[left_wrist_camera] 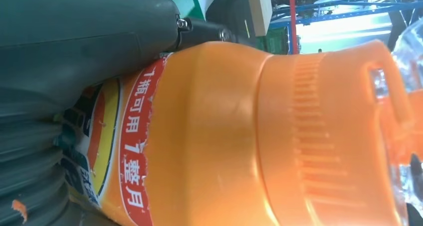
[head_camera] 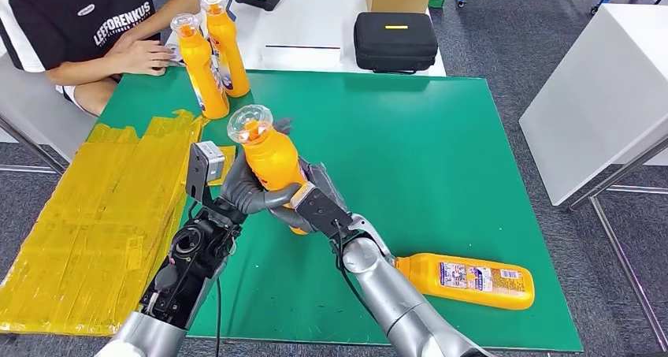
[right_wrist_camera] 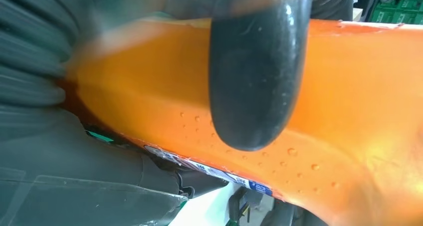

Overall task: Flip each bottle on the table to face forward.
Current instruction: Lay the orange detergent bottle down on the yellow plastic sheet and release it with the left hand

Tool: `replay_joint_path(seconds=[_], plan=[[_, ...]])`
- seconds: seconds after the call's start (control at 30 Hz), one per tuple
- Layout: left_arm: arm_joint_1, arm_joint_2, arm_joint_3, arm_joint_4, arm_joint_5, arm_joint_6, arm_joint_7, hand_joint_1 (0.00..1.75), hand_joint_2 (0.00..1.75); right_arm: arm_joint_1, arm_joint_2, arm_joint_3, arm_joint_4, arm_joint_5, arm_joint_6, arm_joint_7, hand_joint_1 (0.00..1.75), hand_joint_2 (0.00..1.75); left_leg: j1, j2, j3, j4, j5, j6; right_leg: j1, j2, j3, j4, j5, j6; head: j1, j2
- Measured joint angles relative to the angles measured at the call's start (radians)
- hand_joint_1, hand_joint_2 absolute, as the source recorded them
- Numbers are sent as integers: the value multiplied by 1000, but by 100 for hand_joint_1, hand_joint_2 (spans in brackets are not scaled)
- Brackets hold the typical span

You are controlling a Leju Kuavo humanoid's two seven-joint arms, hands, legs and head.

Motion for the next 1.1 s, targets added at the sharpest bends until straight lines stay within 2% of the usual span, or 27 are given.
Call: replay_joint_path(seconds=[0.73,0.77,0.87,0.9,1.1], plan=[[7,0,1,-1,6,3,2,175,175,4,-2,0,-3,20,-6,5,175,175,0,0,0,0,0,0,0,0,0,0,0,0,0,0],[8,0,1,-2,6,2,2,175,175,4,-2,0,-3,21,-8,5,143,175,0,0,0,0,0,0,0,0,0,0,0,0,0,0],[10,0,1,-4,6,4,2,175,175,7,-2,0,-5,28,-18,7,12,175,0,0,0,0,0,0,0,0,0,0,0,0,0,0],[11,0,1,-5,6,6,2,175,175,9,-2,1,-7,32,-24,8,0,175,0,0,0,0,0,0,0,0,0,0,0,0,0,0],[15,0,1,-21,6,20,4,175,175,45,-4,2,-66,65,-86,28,0,175,0,0,0,0,0,0,0,0,0,0,0,0,0,0]])
